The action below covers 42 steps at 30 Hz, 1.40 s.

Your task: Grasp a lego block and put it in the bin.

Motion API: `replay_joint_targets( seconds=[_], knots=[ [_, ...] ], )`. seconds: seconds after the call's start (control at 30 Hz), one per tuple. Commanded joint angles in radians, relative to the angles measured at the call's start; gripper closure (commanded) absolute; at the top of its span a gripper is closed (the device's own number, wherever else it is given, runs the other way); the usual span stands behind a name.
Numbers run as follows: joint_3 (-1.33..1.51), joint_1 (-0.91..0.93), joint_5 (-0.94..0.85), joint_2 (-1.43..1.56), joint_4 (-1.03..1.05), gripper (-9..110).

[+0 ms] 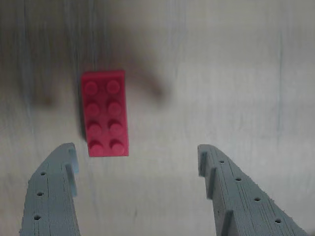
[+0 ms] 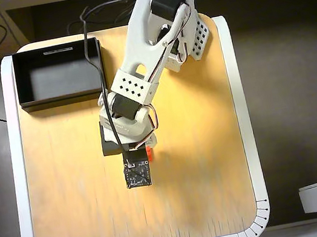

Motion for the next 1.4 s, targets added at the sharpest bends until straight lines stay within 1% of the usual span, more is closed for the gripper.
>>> replay_joint_targets(
  seconds=[0.0, 0.4, 0.8, 1.13, 1.2, 1.3, 1.37],
  knots=[
    [-0.141, -0.023, -0.025, 0.002, -0.025, 76],
    [-0.141, -0.089, -0.086, -0.041, -0.029, 76],
    [-0.141, -0.083, -0.077, -0.104, -0.097, 76],
    [-0.141, -0.092, -0.091, -0.161, -0.104, 77],
    [-0.141, -0.092, -0.097, -0.169, -0.104, 78],
    [-0.141, -0.094, -0.104, -0.175, -0.104, 85],
    [-0.140, -0.095, -0.109, -0.176, -0.104, 87]
  ],
)
